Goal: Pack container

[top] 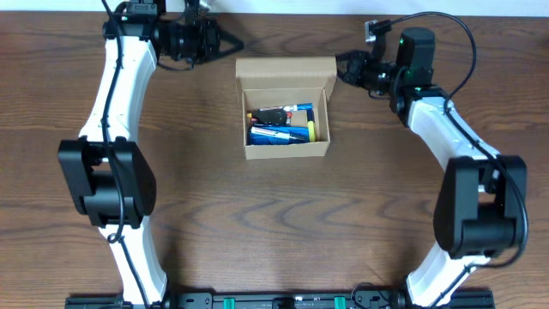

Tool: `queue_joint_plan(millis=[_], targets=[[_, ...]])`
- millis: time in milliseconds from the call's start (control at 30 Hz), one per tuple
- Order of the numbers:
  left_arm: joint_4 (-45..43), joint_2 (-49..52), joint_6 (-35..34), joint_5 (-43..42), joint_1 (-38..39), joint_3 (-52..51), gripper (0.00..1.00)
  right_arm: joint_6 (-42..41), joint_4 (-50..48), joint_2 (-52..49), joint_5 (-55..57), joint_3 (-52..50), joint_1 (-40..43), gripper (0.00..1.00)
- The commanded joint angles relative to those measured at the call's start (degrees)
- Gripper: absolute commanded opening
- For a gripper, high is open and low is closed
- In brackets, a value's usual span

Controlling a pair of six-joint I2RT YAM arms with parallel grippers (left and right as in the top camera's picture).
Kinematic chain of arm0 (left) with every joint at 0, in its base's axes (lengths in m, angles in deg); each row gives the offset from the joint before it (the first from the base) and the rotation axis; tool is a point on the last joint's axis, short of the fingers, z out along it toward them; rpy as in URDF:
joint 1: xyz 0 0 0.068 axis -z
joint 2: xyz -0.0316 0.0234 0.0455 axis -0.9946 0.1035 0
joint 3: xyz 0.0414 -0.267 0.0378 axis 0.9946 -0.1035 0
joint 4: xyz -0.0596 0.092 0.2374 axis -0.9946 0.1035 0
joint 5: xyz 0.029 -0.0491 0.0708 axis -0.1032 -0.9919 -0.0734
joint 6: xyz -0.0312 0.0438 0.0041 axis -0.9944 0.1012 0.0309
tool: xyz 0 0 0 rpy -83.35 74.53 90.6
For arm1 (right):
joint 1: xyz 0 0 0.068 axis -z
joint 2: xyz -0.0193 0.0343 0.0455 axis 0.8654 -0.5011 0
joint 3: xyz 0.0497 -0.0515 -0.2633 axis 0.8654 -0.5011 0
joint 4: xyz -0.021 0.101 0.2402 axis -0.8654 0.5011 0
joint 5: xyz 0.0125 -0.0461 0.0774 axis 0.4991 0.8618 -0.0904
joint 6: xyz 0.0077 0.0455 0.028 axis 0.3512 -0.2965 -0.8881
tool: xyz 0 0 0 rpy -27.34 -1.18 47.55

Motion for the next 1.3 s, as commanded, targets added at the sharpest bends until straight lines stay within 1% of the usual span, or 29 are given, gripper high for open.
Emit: queue_joint_plan(millis=[0,100,167,233,400,433,533,633,800,1100,1267], targets=[[6.49,-2.54,10.95,6.45,0.92,0.72,0.06,8.79,6.01,5.35,0.59,0.79,-0.26,0.02],[15.19,-3.72,14.91,12.50,2.34,0.72,0.06,13.40,15.15,8.83,4.92,0.79,-1.31,0.02],[19.89,-4.39,15.74,16.90,3.08,0.72,0.06,15.72,21.84,11.50,8.63,0.79,-2.05,0.02],[23.91,-5.33,16.79,18.73,3.43,0.72,0.05,16.59,26.67,14.38,10.99,0.79,-2.47,0.02],[28.30,-9.03,17.22,20.44,3.52,0.72,0.06,16.59,31.93,22.01,14.40,0.79,-2.93,0.02],[28.98,-9.53,17.22,20.92,3.76,0.70,0.05,16.83,33.46,23.23,16.06,0.76,-3.30,0.02],[30.25,-9.99,17.20,20.85,4.98,0.48,0.06,17.18,38.86,25.40,22.53,0.76,-5.33,0.01],[29.42,-9.99,17.16,20.81,6.86,-1.53,0.06,17.18,41.92,24.85,26.38,-0.22,-8.33,0.02],[25.33,-9.99,16.17,20.81,9.40,-7.63,0.06,16.96,39.60,23.15,26.73,-5.03,-11.72,0.01],[17.38,-9.99,14.25,20.63,11.15,-19.96,0.06,16.94,34.38,17.55,26.71,-11.08,-13.42,0.01],[12.63,-9.99,12.11,20.63,11.32,-25.86,0.06,16.50,34.49,14.05,26.69,-11.80,-13.66,0.01]])
